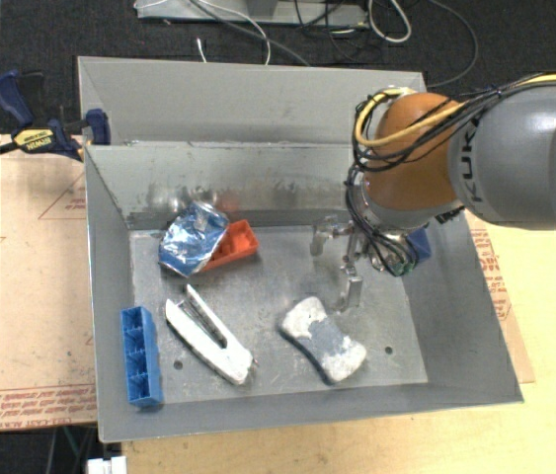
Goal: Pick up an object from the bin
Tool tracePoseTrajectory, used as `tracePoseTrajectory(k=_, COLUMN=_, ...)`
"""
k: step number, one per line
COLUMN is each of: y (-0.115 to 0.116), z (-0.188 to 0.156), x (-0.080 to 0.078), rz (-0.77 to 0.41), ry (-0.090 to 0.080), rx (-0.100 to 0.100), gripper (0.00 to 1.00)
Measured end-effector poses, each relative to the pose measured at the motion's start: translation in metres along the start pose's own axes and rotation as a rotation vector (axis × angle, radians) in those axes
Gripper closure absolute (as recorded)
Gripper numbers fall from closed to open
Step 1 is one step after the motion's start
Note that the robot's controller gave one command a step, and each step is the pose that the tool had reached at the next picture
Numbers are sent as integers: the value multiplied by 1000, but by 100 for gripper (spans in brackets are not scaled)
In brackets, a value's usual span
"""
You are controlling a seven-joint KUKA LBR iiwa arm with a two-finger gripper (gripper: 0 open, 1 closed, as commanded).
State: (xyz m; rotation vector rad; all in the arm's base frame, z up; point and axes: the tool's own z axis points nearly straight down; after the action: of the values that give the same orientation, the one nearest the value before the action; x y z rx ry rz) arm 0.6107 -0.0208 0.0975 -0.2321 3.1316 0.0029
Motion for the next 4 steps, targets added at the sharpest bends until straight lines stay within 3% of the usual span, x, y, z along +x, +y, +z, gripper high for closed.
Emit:
tracePoseTrajectory(k=1, y=101, z=10, x=78, rz=-210, ry=0, rx=-4, gripper=0)
tracePoseTrajectory(k=2, y=-5, z=17, x=54, rz=-69, ry=-11, rx=2, gripper=0)
tracePoseTrajectory(k=3, y=-57, z=22, x=43, rz=-2, ry=-11, rx=4, gripper=0)
tracePoseTrajectory(k=4, y=-66, z=23, x=47, rz=0, ry=-13, rx=0, gripper=0)
